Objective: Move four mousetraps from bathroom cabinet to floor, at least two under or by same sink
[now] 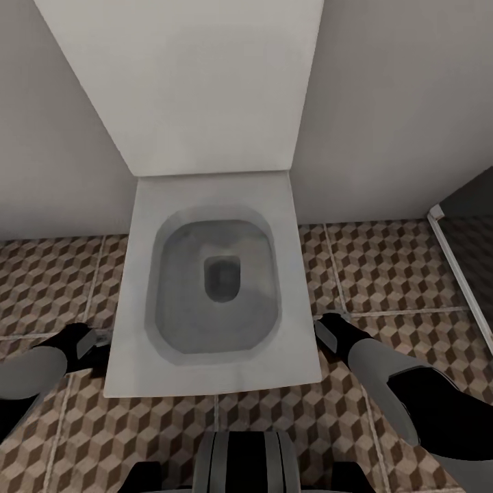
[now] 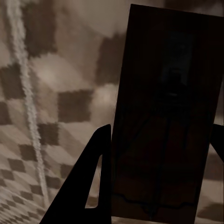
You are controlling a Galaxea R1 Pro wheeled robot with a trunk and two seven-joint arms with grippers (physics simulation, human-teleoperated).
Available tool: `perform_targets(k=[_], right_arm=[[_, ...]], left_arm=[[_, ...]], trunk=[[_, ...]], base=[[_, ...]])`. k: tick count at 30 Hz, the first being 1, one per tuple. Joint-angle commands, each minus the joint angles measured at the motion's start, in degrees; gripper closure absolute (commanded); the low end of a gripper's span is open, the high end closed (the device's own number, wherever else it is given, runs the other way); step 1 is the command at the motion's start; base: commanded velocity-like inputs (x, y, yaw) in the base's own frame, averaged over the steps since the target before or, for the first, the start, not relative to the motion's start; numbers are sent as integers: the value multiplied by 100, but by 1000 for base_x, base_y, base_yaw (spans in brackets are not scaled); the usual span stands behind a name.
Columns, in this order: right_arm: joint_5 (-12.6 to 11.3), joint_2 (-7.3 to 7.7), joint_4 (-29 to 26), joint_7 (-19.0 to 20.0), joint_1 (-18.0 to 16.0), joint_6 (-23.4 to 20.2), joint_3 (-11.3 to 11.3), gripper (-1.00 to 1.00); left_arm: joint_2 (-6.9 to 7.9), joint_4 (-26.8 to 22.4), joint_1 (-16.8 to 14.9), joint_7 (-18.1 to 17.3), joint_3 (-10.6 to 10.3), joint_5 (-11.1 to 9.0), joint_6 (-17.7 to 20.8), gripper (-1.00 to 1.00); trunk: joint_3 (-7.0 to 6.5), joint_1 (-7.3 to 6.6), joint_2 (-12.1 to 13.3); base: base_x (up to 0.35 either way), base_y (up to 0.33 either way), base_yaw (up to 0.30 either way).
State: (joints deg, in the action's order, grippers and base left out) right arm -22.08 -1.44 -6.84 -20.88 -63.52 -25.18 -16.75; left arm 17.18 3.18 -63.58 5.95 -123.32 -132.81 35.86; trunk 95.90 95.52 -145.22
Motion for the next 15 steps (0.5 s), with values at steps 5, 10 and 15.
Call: perform_targets(k=[5,10,15], right_arm=[[-68,0,-10,-39,1,-23,-49,100],[-68,-5,-10,-39,-1,-23,-48,100],[-68,-5,-10,-31,-1,-22,-52,100]], left_arm=[[254,-1,-4,-629,-32,-62,5,100],[340,-1,0,-1160,-381,-49,-6,100],[307,-7,3,-1239,-592,-45,-57,100]], trunk=[[3,-1,-1],[3,-1,-1],[3,-1,-1]], base=[[0,0,0],[0,0,0],[0,0,0]])
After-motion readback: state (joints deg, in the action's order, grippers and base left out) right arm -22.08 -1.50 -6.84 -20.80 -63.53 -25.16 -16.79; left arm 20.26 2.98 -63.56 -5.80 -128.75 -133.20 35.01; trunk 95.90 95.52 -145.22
